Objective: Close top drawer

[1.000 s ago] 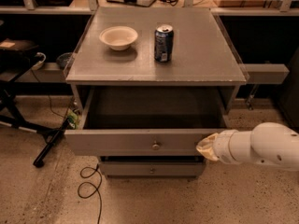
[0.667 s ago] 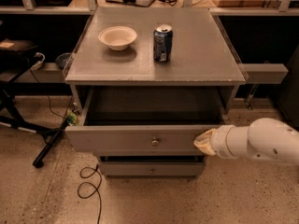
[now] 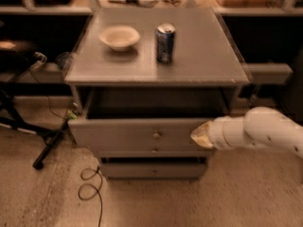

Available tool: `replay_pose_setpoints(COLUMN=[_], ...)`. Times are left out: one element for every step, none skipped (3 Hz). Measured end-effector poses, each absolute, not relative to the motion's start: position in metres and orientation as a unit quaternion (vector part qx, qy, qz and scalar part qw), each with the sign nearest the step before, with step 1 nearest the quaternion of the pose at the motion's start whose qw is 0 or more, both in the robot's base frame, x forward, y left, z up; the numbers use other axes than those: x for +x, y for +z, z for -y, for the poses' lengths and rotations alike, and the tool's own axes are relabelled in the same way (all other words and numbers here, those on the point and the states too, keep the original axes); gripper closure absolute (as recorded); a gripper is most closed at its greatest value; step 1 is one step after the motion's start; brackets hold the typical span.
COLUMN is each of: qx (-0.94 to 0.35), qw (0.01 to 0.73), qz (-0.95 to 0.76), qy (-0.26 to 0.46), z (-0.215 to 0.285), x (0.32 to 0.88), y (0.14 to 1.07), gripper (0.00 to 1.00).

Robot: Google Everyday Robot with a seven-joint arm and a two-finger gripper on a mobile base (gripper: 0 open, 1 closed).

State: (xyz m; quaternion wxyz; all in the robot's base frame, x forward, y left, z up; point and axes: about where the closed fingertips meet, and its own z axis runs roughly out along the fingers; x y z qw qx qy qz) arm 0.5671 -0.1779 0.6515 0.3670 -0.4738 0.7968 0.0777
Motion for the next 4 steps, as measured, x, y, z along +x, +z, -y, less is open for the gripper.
replay_pose_setpoints(qx=[-0.478,-0.478,-0.468,-0.466], qw=[0.359,0.359,0.373,0.38], qz=[-0.798,-0.798,-0.798,-0.796], qy=[0.075,0.075,0.075,0.074], z=[0.178,0.178,0.176,0.173], x=[0.59,0.59,0.605,0.614], y=[0.654,0.654,0.653,0.652], gripper=[1.0,1.0,1.0,1.0])
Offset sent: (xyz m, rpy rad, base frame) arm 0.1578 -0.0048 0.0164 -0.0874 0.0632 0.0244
